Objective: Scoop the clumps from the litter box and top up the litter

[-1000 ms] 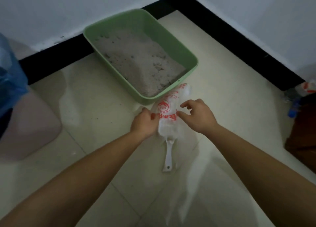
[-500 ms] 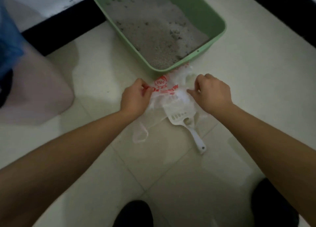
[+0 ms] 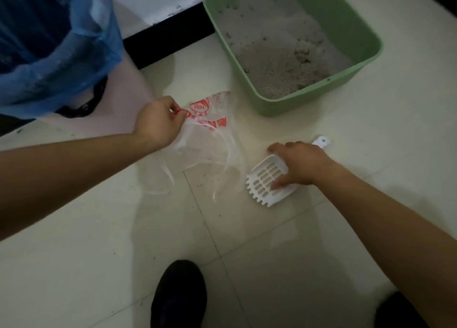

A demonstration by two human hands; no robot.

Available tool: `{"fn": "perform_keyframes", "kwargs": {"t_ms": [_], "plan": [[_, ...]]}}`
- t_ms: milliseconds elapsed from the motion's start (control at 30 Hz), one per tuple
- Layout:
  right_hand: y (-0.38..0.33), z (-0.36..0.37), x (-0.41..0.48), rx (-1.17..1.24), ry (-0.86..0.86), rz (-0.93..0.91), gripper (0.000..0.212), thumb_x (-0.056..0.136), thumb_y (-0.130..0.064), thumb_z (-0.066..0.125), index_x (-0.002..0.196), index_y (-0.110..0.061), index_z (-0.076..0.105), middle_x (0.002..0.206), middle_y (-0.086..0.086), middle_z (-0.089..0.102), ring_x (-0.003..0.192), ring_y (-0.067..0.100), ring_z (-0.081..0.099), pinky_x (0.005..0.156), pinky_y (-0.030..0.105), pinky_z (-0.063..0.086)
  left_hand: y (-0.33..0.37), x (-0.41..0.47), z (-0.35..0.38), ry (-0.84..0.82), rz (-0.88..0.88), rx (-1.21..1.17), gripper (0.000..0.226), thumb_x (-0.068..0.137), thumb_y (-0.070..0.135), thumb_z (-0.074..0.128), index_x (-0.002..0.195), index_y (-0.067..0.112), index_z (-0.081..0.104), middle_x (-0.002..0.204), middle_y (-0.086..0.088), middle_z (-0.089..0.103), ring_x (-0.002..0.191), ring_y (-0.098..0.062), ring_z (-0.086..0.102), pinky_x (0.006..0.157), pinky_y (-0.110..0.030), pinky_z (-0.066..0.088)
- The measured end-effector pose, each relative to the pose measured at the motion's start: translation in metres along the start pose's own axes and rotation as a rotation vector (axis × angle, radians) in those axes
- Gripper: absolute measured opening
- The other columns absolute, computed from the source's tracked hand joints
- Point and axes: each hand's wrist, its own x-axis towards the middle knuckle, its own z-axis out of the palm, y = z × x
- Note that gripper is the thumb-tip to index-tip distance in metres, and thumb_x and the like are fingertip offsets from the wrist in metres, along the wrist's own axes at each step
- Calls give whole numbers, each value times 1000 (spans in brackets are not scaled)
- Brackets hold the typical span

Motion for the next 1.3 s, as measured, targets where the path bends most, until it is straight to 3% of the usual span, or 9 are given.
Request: {"fn": "perform_keyframes", "kwargs": {"t_ms": [167, 300, 500, 667, 833, 900, 967, 1100, 1300], "plan": [[-13, -33, 12, 258, 289, 255, 69, 73, -79, 57, 114, -23, 57, 103, 4, 64, 94, 28, 63, 76, 33, 47, -8, -21, 16, 29, -82, -66, 21, 91, 37, 61, 92, 16, 64, 79, -2, 62, 81, -29, 61, 69, -29, 42], [-53, -57, 26, 750, 310, 250, 66, 86, -65, 55, 126, -13, 48, 116, 5, 63, 106, 30, 61, 83, 38, 50, -9, -29, 22, 62, -148, -136, 19, 92, 33, 59, 92, 15, 65, 77, 1, 60, 84, -30, 63, 68, -28, 41], [-59, -44, 36, 476, 149, 324, 45, 95, -35, 53, 127, -3, 47, 128, 19, 58, 115, 37, 57, 91, 39, 48, -18, -30, 32, 110, -268, -178, 22, 93, 35, 57, 97, 15, 65, 86, -1, 64, 90, -28, 62, 70, -25, 37], [-32, -28, 24, 419, -3, 473, 54, 93, -40, 55, 132, -4, 47, 131, 18, 58, 119, 35, 56, 92, 37, 46, -29, -23, 33, 142, -257, -208, 23, 93, 36, 58, 97, 14, 64, 86, -1, 64, 86, -27, 61, 72, -27, 41], [-50, -80, 21, 413, 575, 297, 27, 94, -30, 48, 86, -13, 68, 78, 4, 65, 78, 28, 62, 63, 30, 41, -30, -17, 32, 167, -124, -204, 24, 94, 34, 57, 96, 11, 63, 77, 2, 60, 75, -22, 58, 66, -26, 39], [-74, -102, 18, 406, 747, 101, 23, 96, -25, 52, 102, -16, 73, 91, 1, 70, 84, 21, 62, 73, 29, 45, -29, -16, 31, 166, -71, -207, 24, 94, 34, 57, 97, 11, 65, 77, 0, 64, 72, -22, 60, 65, -28, 44], [-97, -113, 20, 336, 653, -110, 27, 96, -21, 54, 117, -18, 71, 109, 2, 72, 98, 18, 65, 90, 30, 48, -26, -16, 31, 168, -32, -212, 24, 94, 34, 58, 97, 12, 68, 81, -4, 70, 73, -23, 63, 68, -32, 51], [-117, -92, 39, 65, 118, -315, 34, 99, -17, 50, 129, -23, 64, 127, 1, 66, 115, 22, 60, 99, 30, 44, -25, -15, 26, 90, 11, -272, 26, 94, 36, 58, 97, 15, 74, 83, -3, 73, 74, -20, 66, 71, -32, 53], [-96, -75, 59, -168, 240, -205, 45, 102, -30, 38, 146, -21, 42, 148, 3, 48, 125, 29, 54, 94, 44, 51, -29, -14, 9, -213, -17, -372, 49, 96, 36, 57, 75, -8, 62, 57, -7, 45, 44, -11, 36, 51, -27, 33]]}}
